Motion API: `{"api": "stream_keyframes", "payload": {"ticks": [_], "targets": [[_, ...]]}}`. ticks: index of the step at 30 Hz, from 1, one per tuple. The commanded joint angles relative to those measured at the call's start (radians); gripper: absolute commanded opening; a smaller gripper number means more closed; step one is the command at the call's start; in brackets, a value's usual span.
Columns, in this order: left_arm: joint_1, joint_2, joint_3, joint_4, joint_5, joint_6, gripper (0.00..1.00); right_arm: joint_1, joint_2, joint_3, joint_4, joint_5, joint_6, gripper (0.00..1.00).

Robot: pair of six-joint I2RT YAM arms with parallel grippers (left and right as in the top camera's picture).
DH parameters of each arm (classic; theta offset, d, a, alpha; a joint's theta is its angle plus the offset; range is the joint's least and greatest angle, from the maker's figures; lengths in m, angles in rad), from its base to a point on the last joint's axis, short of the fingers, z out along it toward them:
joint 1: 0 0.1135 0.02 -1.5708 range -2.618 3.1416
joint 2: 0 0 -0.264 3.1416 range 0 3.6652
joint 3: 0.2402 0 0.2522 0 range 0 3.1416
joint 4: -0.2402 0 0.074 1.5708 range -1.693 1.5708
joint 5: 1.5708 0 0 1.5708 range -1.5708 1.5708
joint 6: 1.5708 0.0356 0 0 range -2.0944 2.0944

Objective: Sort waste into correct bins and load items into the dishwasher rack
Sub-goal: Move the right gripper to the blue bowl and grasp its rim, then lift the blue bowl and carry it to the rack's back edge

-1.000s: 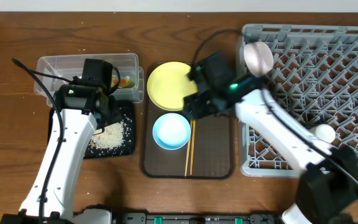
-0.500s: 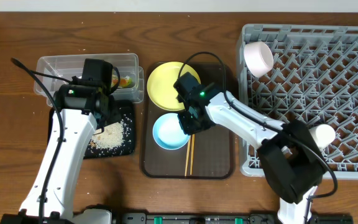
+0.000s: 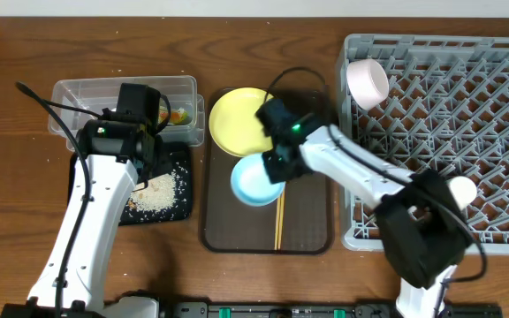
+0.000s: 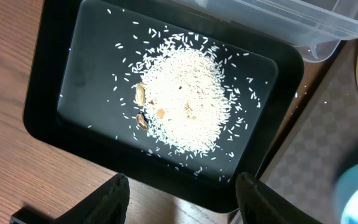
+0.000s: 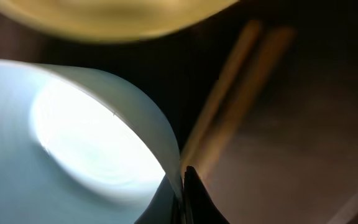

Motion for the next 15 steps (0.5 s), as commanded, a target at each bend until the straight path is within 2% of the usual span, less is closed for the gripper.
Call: {"api": "stream_keyframes", "payload": {"ticks": [1, 7, 11, 15], "targets": [[0.001, 0.003, -0.005, -0.003, -0.015, -0.013, 0.58, -0.075, -0.122, 0.041, 0.002, 0.055, -0.038, 0.01], [0.001, 0.003, -0.005, -0.003, -0.015, -0.013, 0.58, -0.227, -0.298, 0.045, 0.005, 0.138, -0.083, 0.01], [0.001, 0.003, -0.005, -0.002, -0.015, -0.013, 0.58, -0.320, -0.364, 0.045, 0.030, 0.379, -0.127, 0.01], [0.001, 0.003, -0.005, 0.001, -0.012, -0.013, 0.58, -0.388, -0.371, 0.044, 0.075, 0.650, -0.304, 0.01]]}}
